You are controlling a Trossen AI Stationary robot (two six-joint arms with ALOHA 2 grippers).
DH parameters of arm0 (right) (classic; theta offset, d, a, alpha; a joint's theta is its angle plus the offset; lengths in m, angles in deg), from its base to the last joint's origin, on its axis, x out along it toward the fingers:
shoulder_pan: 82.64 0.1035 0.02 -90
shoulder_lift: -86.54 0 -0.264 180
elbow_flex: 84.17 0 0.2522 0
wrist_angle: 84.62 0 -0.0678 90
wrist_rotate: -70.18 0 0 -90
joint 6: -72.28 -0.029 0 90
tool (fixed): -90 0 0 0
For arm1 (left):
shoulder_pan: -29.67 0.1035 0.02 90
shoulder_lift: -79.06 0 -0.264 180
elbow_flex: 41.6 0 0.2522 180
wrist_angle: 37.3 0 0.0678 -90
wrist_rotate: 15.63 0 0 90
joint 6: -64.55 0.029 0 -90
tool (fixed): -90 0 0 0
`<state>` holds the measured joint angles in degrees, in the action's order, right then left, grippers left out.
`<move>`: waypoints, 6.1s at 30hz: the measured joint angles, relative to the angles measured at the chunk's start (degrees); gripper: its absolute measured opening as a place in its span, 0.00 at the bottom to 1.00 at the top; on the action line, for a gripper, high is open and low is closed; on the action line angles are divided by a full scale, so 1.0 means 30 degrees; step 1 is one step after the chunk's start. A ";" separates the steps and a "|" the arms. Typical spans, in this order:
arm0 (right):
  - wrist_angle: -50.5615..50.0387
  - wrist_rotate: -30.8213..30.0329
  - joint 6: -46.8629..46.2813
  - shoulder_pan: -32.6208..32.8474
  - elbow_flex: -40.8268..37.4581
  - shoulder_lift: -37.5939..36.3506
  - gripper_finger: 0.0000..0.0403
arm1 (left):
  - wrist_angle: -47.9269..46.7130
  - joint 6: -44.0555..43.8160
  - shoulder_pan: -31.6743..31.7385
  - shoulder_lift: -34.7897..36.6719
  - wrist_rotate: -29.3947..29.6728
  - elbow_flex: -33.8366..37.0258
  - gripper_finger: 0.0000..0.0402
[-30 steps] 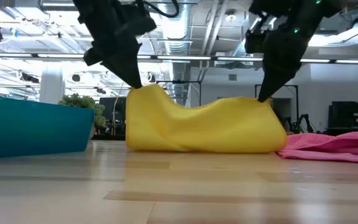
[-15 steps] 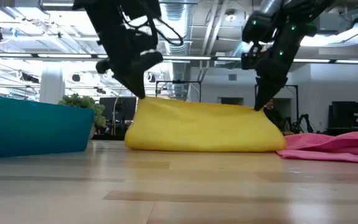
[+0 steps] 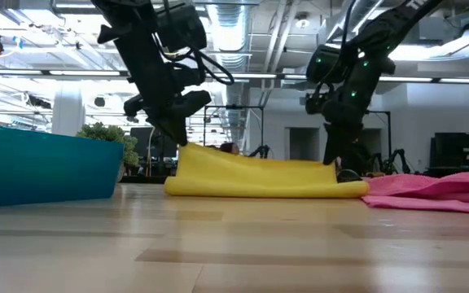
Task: Fold microfiber towels
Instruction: Fold the yellow microfiber towel
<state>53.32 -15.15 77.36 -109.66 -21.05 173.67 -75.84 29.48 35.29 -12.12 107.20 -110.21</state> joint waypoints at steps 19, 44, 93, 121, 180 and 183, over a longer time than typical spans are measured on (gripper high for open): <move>0.0719 -0.0326 -0.0010 -0.0657 -0.0012 0.0460 0.08 | 0.0509 0.0324 0.0714 -0.0944 -0.0194 0.0001 0.00; 0.1825 -0.1247 -0.0843 -0.1256 -0.0006 0.1051 0.33 | 0.1012 0.0627 0.0776 -0.1559 0.0552 0.0000 0.15; 0.4062 0.0836 0.0468 0.7430 -0.6220 -0.7700 0.46 | 0.8092 0.6816 -0.6425 0.0048 -0.3647 0.4393 0.39; 0.5952 0.0450 0.3294 0.7241 -0.6213 -0.3453 0.44 | 0.6858 0.6927 -0.4852 -0.0867 -0.3143 0.4215 0.39; 0.4500 0.0472 0.0286 0.6166 -0.6227 -0.5619 0.03 | 0.1368 0.5361 -0.4661 -0.2474 -0.4781 -0.0323 0.00; 0.4178 0.0453 0.0286 0.5390 -0.6228 -0.6260 0.04 | 0.0071 0.5165 -0.4507 -0.2455 -0.4477 -0.1037 0.00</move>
<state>65.85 -13.79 78.21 -93.49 -39.73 154.89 -75.63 44.98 21.77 -19.48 93.77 -113.32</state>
